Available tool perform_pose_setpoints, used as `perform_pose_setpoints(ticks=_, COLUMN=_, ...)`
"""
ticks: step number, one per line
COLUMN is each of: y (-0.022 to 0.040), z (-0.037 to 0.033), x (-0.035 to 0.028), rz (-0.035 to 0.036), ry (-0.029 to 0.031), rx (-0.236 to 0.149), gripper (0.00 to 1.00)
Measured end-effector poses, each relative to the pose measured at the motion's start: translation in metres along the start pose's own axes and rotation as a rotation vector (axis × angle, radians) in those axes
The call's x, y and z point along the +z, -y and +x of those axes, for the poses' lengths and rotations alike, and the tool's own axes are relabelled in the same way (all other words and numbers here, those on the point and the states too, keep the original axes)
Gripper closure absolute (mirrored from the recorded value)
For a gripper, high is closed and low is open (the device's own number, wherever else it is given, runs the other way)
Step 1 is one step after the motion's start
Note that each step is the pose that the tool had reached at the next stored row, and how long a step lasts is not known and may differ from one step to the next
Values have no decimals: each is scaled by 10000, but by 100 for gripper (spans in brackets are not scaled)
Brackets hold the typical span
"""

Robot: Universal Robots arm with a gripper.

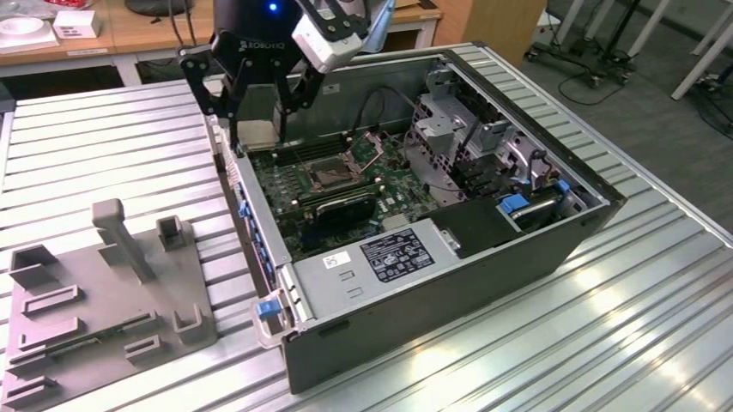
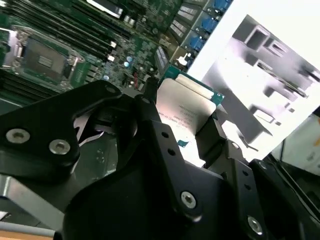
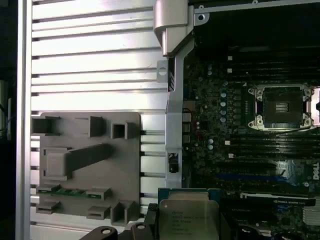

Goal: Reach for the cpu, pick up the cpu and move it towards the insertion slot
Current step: 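Pick up the cpu and move it towards the insertion slot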

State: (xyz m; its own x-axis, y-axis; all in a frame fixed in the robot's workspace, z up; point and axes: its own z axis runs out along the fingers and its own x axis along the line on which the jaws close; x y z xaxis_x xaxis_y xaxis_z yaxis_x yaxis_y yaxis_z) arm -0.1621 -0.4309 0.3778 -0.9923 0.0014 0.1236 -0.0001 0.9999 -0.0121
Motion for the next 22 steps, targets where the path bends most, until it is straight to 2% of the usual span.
perform_pose_setpoints(ticks=1, y=0, z=-23, x=-2, rz=0, ry=-135, rx=-1, gripper=45)
perform_pose_setpoints(ticks=2, y=0, z=-25, x=-2, rz=0, ry=-142, rx=-1, gripper=45)
perform_pose_setpoints(ticks=3, y=0, z=-22, x=1, rz=-5, ry=-97, rx=-1, gripper=45)
perform_pose_setpoints(ticks=5, y=0, z=-22, x=5, rz=-30, ry=95, rx=-13, gripper=45)
perform_pose_setpoints(ticks=7, y=0, z=-22, x=8, rz=-35, ry=201, rx=-17, gripper=45)
perform_pose_setpoints(ticks=11, y=0, z=-23, x=11, rz=-77, ry=509, rx=-29, gripper=45)
perform_pose_setpoints(ticks=13, y=0, z=-24, x=11, rz=-98, ry=625, rx=-31, gripper=45)
perform_pose_setpoints(ticks=15, y=-3, z=-34, x=11, rz=-113, ry=694, rx=-33, gripper=45)
perform_pose_setpoints(ticks=16, y=-13, z=-70, x=5, rz=-156, ry=890, rx=-36, gripper=45)
perform_pose_setpoints(ticks=22, y=-29, z=-161, x=-6, rz=-234, ry=1039, rx=-46, gripper=45)
